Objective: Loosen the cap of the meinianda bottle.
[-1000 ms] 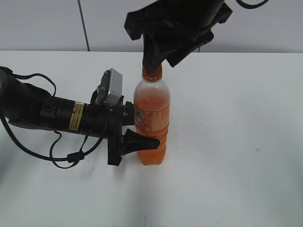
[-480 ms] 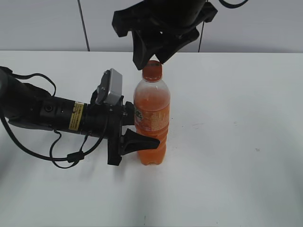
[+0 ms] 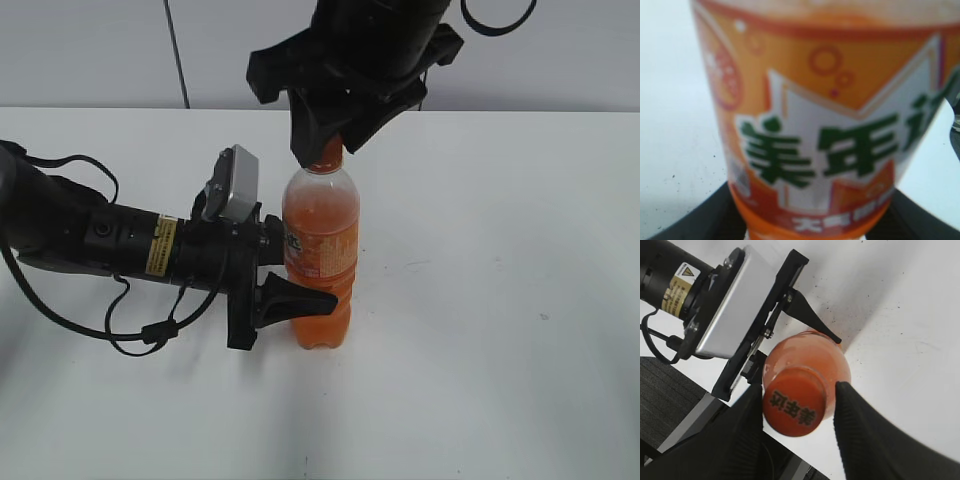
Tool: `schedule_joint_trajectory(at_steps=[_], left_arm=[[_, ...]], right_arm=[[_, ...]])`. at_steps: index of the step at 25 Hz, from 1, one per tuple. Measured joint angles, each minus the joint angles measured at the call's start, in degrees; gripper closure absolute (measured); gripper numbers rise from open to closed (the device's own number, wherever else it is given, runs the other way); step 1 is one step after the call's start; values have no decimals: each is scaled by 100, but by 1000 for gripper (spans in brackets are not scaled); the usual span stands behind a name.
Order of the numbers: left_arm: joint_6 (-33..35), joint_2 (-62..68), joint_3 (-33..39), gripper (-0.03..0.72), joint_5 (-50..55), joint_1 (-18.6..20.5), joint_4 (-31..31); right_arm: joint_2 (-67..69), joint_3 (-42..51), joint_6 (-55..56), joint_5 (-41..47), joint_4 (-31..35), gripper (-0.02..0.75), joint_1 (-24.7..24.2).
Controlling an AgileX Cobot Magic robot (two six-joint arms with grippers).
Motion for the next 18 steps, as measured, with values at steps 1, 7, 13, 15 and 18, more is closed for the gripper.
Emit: schedule_joint_trajectory(at_steps=[1,7,13,15,18], left_arm=[[0,0,0,294,0,0,0],[0,0,0,294,0,0,0],[0,0,0,294,0,0,0],[0,0,0,294,0,0,0],[0,0,0,294,0,0,2]], right_arm=[[0,0,0,0,0,387,0],[0,0,-5,0,-2,435,0],[0,0,-66,0,-2,461,0],[0,0,-292,0,-2,463,0],[0,0,-1185,0,11,465,0]])
